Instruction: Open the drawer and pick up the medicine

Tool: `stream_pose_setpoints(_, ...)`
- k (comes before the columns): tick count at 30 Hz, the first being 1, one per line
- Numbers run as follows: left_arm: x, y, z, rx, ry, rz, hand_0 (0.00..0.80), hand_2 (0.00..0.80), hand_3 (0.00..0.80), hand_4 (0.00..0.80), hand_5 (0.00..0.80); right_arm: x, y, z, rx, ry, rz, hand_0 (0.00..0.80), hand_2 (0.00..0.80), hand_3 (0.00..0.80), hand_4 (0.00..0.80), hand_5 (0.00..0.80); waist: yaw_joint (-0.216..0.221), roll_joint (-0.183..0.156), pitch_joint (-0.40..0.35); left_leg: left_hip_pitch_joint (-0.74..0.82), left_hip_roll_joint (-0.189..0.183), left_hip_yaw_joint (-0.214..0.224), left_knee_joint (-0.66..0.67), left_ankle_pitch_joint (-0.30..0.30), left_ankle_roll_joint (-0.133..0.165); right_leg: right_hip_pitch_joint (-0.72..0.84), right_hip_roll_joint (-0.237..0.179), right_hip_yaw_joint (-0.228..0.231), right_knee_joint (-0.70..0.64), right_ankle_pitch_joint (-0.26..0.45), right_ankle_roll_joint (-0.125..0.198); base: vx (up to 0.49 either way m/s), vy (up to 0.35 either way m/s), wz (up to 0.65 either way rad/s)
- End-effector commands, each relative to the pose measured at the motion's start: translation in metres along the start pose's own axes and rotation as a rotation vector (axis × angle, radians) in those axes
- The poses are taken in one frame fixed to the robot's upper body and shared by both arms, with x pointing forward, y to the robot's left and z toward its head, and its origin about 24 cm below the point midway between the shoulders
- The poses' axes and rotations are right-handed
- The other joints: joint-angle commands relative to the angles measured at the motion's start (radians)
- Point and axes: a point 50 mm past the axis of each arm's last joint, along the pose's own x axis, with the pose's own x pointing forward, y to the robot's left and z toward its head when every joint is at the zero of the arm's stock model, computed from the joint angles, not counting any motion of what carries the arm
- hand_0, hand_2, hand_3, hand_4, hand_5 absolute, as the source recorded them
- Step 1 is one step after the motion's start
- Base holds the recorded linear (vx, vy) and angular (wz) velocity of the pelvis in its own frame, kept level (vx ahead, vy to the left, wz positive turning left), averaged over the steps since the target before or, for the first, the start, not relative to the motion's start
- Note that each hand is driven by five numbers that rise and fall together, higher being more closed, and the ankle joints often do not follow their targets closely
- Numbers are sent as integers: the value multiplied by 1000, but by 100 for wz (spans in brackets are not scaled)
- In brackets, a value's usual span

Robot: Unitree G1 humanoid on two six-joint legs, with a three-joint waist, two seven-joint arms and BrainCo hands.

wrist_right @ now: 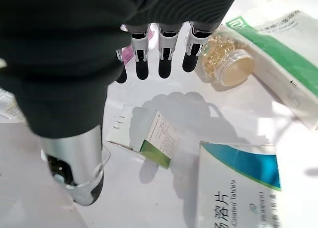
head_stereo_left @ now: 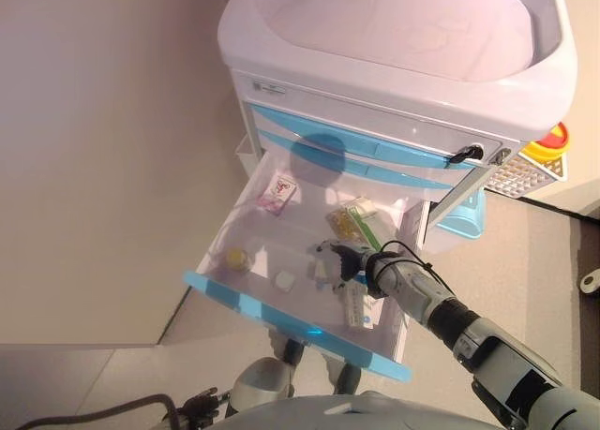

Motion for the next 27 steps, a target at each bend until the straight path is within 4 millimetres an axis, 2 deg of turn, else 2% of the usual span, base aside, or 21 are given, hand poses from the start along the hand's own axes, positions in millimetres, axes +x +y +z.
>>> stream_pose_setpoints(1,4,-13,0,94,24,-41,0,0,0,0,0,9,-26,28,-76,-96,-83,0,0,0,0,0,17,-16,-9,-31,7,42,20,-33,-21,-73,-63,10,115,-8,24,-7,12,8)
stream_pose_setpoints(10,4,-15,2,99,16,-52,0,0,0,0,0,12,-22,30,-110,-85,-75,0,0,0,0,0,27,-7,-2,-38,1,29,16,-29,-19,-81,-67,4,117,-8,25,1,10,4)
stream_pose_setpoints(27,4,-15,10,107,-11,-68,0,0,0,0,0,17,-24,9,-204,33,-108,0,0,0,0,0,48,1,20,-52,-5,12,13,-27,-14,-94,-73,-9,124,-8,30,0,-1,1)
